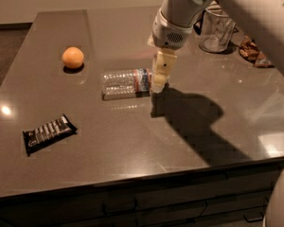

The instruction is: Move water bottle near orange

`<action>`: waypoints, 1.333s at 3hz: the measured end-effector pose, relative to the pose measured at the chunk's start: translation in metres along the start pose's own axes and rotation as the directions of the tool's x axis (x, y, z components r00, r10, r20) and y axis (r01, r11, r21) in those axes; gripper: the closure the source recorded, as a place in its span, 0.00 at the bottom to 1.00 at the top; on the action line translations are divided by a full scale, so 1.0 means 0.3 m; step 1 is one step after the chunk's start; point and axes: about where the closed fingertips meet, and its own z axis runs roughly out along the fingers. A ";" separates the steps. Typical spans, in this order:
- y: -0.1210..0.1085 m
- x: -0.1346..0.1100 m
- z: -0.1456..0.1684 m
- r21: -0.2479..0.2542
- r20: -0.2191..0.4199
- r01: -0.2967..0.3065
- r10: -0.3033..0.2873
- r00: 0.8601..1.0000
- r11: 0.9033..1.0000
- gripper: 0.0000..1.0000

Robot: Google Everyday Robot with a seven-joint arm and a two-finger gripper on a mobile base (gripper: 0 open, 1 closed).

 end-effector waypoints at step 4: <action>0.014 -0.077 0.157 -0.056 -0.043 0.052 -0.055 0.998 0.997 0.39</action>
Offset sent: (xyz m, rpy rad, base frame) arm -0.0229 0.0453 -0.0509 -0.0678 0.0507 0.1053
